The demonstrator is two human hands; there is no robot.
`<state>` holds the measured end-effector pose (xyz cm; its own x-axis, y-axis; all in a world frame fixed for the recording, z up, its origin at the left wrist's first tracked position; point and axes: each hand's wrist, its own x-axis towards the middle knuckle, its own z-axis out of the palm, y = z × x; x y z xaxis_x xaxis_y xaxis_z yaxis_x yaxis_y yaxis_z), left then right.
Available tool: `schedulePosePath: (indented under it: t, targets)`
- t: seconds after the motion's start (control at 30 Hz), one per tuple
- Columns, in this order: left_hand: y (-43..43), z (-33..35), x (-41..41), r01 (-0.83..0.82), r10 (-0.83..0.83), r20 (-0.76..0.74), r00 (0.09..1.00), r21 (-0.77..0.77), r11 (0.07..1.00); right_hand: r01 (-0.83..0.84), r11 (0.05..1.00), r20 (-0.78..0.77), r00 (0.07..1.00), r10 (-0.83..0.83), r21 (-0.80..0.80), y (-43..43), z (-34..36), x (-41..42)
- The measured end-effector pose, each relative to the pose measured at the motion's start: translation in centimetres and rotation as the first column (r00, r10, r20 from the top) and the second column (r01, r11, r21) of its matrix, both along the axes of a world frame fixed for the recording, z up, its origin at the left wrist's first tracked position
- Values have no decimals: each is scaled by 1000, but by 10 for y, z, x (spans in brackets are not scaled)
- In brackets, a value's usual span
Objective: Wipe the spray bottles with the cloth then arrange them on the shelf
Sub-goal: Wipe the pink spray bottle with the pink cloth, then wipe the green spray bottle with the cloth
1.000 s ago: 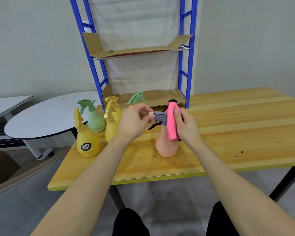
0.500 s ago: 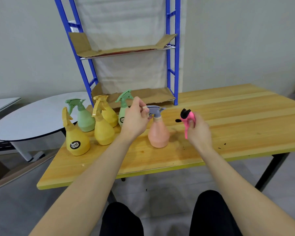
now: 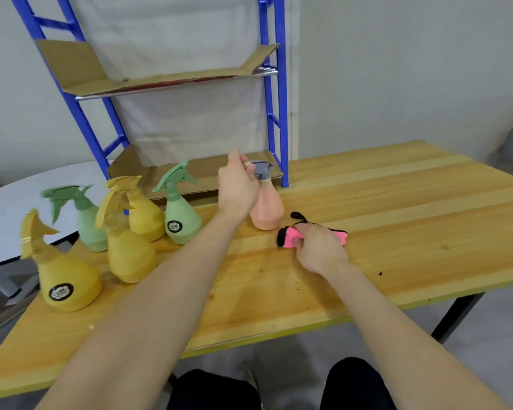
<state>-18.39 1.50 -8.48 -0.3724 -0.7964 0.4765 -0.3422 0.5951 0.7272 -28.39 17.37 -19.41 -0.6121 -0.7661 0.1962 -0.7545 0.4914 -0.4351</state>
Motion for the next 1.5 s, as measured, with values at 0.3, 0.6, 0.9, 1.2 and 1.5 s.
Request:
schedulePosePath:
  t: [0.3, 0.6, 0.9, 1.2, 1.5]
  targets:
    - [-13, -1, -64, 19, -19, 18, 1000, 36, 999, -34, 996, 5, 999, 35, -80, 1, -14, -5]
    - [-8, 6, 17, 124, -118, 98, 988, -57, 991, 12, 996, -7, 1000, -12, -87, 8, -6, -1]
    - [-42, 20, 140, -110, 230, 187, 955, -495, 862, -288, 957, 112, 952, 283, 26, -45, 26, 65]
    - [-87, 37, 130, -120, 295, 599, 744, -315, 941, -151, 982, -102, 985, 139, -117, -50, 15, 88]
    - [-90, 27, 123, -83, 234, 580, 781, -275, 958, -170, 981, -107, 978, 180, 96, -50, 13, 89]
